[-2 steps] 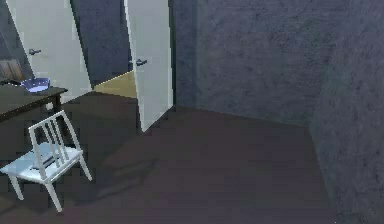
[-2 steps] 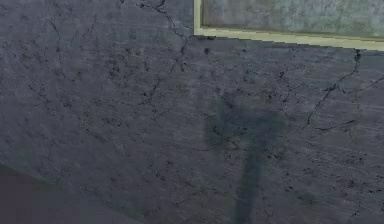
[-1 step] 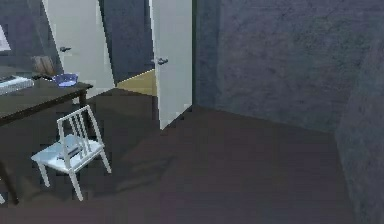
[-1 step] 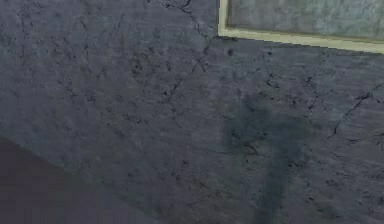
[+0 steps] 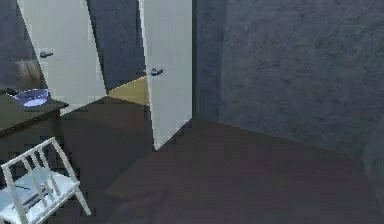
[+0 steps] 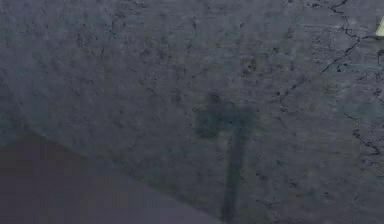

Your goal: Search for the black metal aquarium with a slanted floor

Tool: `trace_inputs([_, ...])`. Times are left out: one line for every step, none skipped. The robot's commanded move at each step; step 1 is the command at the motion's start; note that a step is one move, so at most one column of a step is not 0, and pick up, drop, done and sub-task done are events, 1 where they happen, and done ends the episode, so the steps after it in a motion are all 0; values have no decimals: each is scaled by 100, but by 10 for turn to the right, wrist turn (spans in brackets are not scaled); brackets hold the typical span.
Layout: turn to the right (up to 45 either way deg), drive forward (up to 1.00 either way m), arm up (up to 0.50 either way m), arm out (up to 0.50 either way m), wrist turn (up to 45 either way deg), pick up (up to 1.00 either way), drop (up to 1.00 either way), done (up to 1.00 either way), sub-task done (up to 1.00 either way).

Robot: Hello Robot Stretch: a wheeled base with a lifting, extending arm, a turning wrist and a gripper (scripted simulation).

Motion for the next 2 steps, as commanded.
trace_inputs([-450,0,0,0,0,0,0,0,0])
trace_inputs([-450,0,0,0,0,0,0,0,0])
